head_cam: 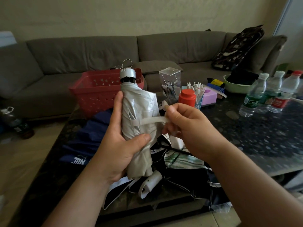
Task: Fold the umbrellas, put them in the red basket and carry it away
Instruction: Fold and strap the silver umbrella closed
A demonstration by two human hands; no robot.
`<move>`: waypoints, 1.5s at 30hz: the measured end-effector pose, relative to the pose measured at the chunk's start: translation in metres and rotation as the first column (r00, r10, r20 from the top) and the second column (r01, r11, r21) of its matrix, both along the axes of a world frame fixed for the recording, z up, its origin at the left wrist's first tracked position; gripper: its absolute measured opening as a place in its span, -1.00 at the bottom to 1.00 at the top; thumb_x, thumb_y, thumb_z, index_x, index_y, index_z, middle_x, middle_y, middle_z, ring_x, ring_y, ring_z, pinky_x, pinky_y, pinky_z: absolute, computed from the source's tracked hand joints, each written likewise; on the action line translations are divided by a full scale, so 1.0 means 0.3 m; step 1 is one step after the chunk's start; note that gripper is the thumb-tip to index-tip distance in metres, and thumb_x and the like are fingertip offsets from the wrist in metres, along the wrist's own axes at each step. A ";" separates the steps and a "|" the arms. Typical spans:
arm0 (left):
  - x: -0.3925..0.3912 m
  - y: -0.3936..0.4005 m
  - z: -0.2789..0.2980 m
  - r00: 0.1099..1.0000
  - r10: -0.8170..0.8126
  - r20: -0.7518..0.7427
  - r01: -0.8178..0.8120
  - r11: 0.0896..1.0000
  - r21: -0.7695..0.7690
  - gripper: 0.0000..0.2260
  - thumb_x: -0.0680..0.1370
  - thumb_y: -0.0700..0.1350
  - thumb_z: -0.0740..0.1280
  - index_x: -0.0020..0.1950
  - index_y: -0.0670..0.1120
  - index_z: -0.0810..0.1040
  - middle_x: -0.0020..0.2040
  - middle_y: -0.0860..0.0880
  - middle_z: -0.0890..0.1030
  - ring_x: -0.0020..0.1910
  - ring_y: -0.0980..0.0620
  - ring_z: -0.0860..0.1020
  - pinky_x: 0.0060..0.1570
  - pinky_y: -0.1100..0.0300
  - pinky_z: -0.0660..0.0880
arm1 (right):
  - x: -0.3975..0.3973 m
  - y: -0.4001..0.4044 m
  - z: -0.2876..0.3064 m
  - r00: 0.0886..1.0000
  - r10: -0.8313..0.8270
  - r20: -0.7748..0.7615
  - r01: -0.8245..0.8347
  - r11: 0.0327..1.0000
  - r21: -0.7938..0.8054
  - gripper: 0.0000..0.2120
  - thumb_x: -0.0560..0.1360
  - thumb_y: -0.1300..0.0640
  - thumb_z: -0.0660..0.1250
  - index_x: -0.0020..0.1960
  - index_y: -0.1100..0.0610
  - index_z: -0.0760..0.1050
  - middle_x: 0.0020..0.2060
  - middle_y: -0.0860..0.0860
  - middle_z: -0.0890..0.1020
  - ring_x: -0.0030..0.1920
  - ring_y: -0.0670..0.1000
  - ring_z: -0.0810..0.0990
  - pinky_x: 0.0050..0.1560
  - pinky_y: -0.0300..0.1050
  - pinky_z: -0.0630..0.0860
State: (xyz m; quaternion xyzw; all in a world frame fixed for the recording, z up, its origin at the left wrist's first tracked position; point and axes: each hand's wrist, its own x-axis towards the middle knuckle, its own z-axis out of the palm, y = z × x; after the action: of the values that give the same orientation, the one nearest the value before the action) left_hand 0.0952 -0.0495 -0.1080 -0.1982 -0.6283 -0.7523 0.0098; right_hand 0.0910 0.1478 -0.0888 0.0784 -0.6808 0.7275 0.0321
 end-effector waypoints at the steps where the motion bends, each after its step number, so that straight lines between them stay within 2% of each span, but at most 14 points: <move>1: -0.003 -0.004 -0.002 1.000 0.000 0.008 0.000 1.000 0.006 0.01 0.51 -0.51 0.37 0.49 0.53 0.13 0.52 0.19 0.49 0.41 0.01 0.58 0.34 0.00 0.55 | -0.004 -0.002 -0.008 0.999 -0.032 0.029 0.033 0.999 -0.018 -0.78 0.66 0.02 0.32 -0.06 0.16 0.52 -0.45 0.00 0.45 -0.39 0.01 0.50 -0.11 0.04 0.47; 4: -0.011 -0.011 -0.005 1.000 0.004 0.007 -0.004 1.000 0.000 0.02 0.52 -0.50 0.40 0.49 0.55 0.14 0.52 0.20 0.48 0.42 0.02 0.57 0.34 -0.02 0.56 | -0.013 -0.015 -0.032 0.989 -0.107 0.102 0.102 0.994 0.047 -0.78 0.66 -0.06 0.33 0.03 0.11 0.55 -0.51 -0.06 0.37 -0.49 -0.02 0.39 -0.19 0.07 0.42; 7: -0.013 -0.010 -0.002 1.000 0.021 -0.007 -0.021 0.999 -0.048 0.04 0.53 -0.53 0.36 0.48 0.57 0.12 0.44 0.27 0.54 0.38 0.05 0.60 0.32 -0.07 0.58 | -0.009 -0.035 -0.038 0.992 -0.057 0.111 0.050 0.997 0.057 -0.78 0.65 -0.04 0.36 -0.05 0.10 0.58 -0.51 -0.10 0.36 -0.50 -0.06 0.31 -0.29 -0.03 0.36; 10: -0.007 -0.008 0.001 1.000 0.006 -0.009 -0.007 0.997 -0.072 0.06 0.52 -0.56 0.34 0.46 0.57 0.11 0.39 0.33 0.56 0.35 0.08 0.62 0.23 0.02 0.63 | -0.005 -0.047 -0.039 0.996 -0.036 0.086 0.033 0.998 0.045 -0.78 0.59 -0.03 0.44 -0.12 0.10 0.58 -0.42 0.00 0.50 -0.45 -0.06 0.39 -0.17 0.06 0.43; 15: 0.003 -0.013 0.002 0.999 -0.030 -0.035 0.028 0.997 -0.073 0.06 0.51 -0.55 0.36 0.47 0.57 0.10 0.43 0.33 0.53 0.38 0.09 0.59 0.23 0.06 0.62 | -0.003 -0.043 -0.027 0.999 -0.011 0.043 0.009 0.999 0.050 -0.76 0.50 -0.06 0.49 -0.07 0.10 0.58 -0.41 -0.04 0.56 -0.46 -0.13 0.45 -0.26 -0.04 0.42; 17: -0.001 -0.015 -0.001 0.999 -0.041 -0.036 0.039 0.999 -0.036 0.05 0.49 -0.51 0.40 0.49 0.56 0.10 0.46 0.29 0.52 0.40 0.05 0.58 0.23 0.06 0.62 | -0.001 -0.039 -0.030 0.999 0.023 0.032 -0.024 0.999 0.040 -0.73 0.45 -0.08 0.49 -0.15 0.12 0.56 -0.41 -0.04 0.52 -0.44 -0.12 0.44 -0.28 -0.07 0.43; 20: -0.007 -0.019 -0.007 0.998 -0.066 -0.023 0.067 0.997 0.029 0.02 0.47 -0.41 0.48 0.49 0.56 0.13 0.49 0.21 0.52 0.41 -0.03 0.59 0.23 0.01 0.62 | 0.002 -0.036 -0.035 0.999 0.029 0.032 -0.029 1.000 0.012 -0.77 0.58 0.06 0.43 -0.21 0.10 0.53 -0.42 -0.05 0.49 -0.44 -0.12 0.43 -0.38 -0.22 0.42; 26: -0.012 -0.026 -0.003 0.993 -0.099 -0.060 0.103 0.992 0.067 -0.02 0.43 -0.37 0.44 0.54 0.50 0.16 0.52 0.19 0.49 0.45 -0.06 0.55 0.23 -0.01 0.62 | 0.005 -0.048 -0.044 0.990 0.080 0.114 -0.073 0.995 -0.071 -0.73 0.66 0.16 0.33 -0.21 0.11 0.46 -0.50 -0.08 0.38 -0.52 -0.12 0.27 -0.51 -0.27 0.24; 29: -0.010 -0.032 0.006 0.989 -0.138 -0.054 0.144 0.984 0.110 -0.03 0.42 -0.37 0.42 0.52 0.53 0.22 0.54 0.11 0.48 0.43 -0.15 0.56 0.10 -0.02 0.67 | 0.008 -0.068 -0.057 0.989 0.107 0.100 -0.103 0.994 -0.048 -0.71 0.67 0.14 0.31 -0.23 0.10 0.46 -0.49 -0.06 0.40 -0.51 -0.12 0.29 -0.51 -0.26 0.26; 34: -0.006 -0.031 0.006 0.971 -0.234 -0.038 0.237 0.955 0.177 -0.07 0.45 -0.41 0.34 0.53 0.50 0.28 0.58 -0.06 0.44 0.19 -0.14 0.59 -0.13 0.14 0.63 | 0.008 -0.071 -0.079 0.994 0.107 0.012 -0.108 0.988 0.110 -0.66 0.69 0.05 0.30 -0.27 -0.05 0.50 -0.46 -0.06 0.47 -0.44 -0.06 0.34 -0.41 -0.14 0.27; 37: -0.006 -0.022 -0.002 0.977 -0.210 -0.027 0.212 0.962 0.171 -0.04 0.44 -0.41 0.36 0.53 0.50 0.23 0.55 0.01 0.49 0.34 -0.16 0.58 -0.05 0.12 0.66 | 0.012 -0.068 -0.075 0.998 0.058 -0.002 -0.058 0.992 0.112 -0.75 0.69 0.08 0.30 -0.17 0.06 0.47 -0.47 -0.07 0.44 -0.44 -0.07 0.34 -0.40 -0.16 0.29; 40: -0.007 -0.015 -0.003 0.992 -0.123 -0.038 0.126 0.988 0.088 0.01 0.44 -0.43 0.48 0.51 0.49 0.17 0.48 0.14 0.55 0.41 -0.04 0.59 0.23 0.04 0.63 | 0.005 -0.047 -0.057 0.998 -0.037 -0.059 0.042 0.996 0.081 -0.81 0.65 0.09 0.35 -0.11 0.13 0.50 -0.47 -0.10 0.47 -0.48 -0.12 0.36 -0.44 -0.25 0.33; 43: -0.009 -0.015 -0.004 0.998 -0.055 -0.025 0.056 0.998 0.037 -0.01 0.40 -0.35 0.47 0.49 0.53 0.13 0.52 0.19 0.50 0.42 0.02 0.57 0.34 0.06 0.55 | -0.011 0.000 -0.033 0.982 -0.109 -0.156 0.119 0.991 0.056 -0.88 0.61 0.13 0.41 -0.11 0.04 0.58 -0.38 0.04 0.49 -0.37 0.06 0.35 -0.33 -0.04 0.33; 45: -0.013 -0.021 -0.005 0.999 -0.031 -0.008 0.031 0.999 0.029 -0.01 0.40 -0.33 0.47 0.48 0.55 0.13 0.56 0.20 0.44 0.45 0.04 0.54 0.38 0.05 0.52 | -0.017 0.034 -0.023 0.971 -0.117 -0.208 0.133 0.989 0.063 -0.85 0.59 0.20 0.44 -0.13 0.02 0.59 -0.36 0.12 0.47 -0.38 0.06 0.37 -0.34 -0.05 0.38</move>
State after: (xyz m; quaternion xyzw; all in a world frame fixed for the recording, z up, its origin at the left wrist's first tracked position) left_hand 0.0914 -0.0558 -0.1096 -0.2103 -0.6140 -0.7608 0.0033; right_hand 0.0858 0.1579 -0.0957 0.1108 -0.7048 0.6857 0.1444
